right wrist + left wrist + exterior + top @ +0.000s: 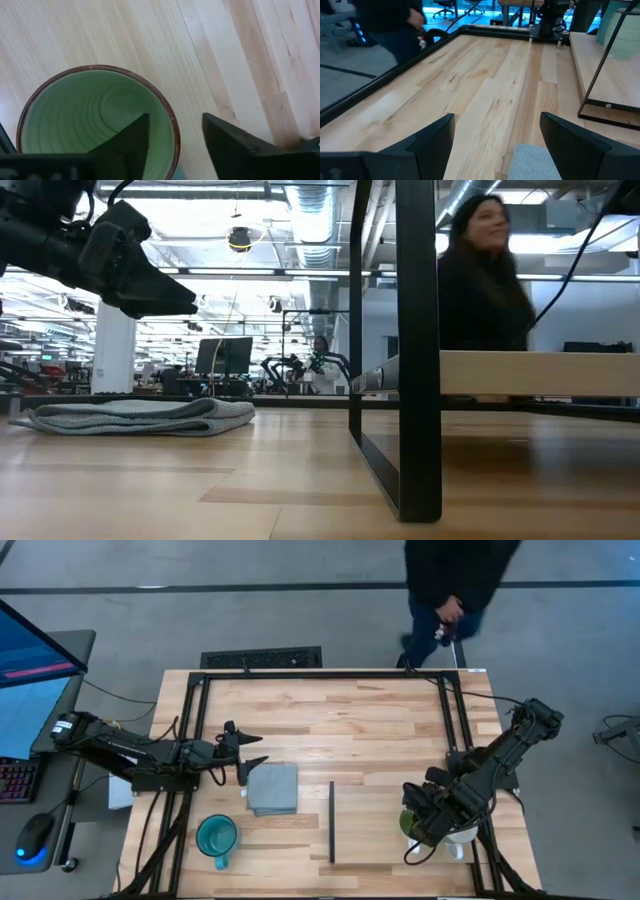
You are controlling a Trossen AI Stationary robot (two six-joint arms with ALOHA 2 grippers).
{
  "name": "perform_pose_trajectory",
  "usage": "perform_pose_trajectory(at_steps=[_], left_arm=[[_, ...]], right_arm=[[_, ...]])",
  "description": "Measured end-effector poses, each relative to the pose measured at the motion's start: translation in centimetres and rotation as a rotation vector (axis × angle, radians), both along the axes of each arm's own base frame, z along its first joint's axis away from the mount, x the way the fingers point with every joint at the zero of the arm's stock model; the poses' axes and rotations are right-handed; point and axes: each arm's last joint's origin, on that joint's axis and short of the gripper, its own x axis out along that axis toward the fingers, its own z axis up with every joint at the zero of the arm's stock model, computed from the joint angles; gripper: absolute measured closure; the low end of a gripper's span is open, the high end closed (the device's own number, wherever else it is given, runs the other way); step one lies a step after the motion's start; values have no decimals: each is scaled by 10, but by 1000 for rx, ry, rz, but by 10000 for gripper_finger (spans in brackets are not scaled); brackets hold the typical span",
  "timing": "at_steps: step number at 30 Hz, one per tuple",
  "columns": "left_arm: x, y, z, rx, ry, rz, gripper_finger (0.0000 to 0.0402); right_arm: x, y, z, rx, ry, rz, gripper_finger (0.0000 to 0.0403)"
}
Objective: Stack small to large cups/mugs on shelf
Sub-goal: Put the blue-green mug on the shelf
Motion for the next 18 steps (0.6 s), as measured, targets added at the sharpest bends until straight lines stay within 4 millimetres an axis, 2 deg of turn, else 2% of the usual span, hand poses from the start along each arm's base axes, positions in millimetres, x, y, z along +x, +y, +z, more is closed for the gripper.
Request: perform_pose_trajectory(at_steps=[6, 18], left_arm=[[0, 0, 0, 0, 0, 0, 118], [0, 0, 0, 0, 0, 0, 118]], right_arm=[[0, 0, 0, -4, 2, 31, 139], [2, -4, 1, -14, 10, 49, 133]])
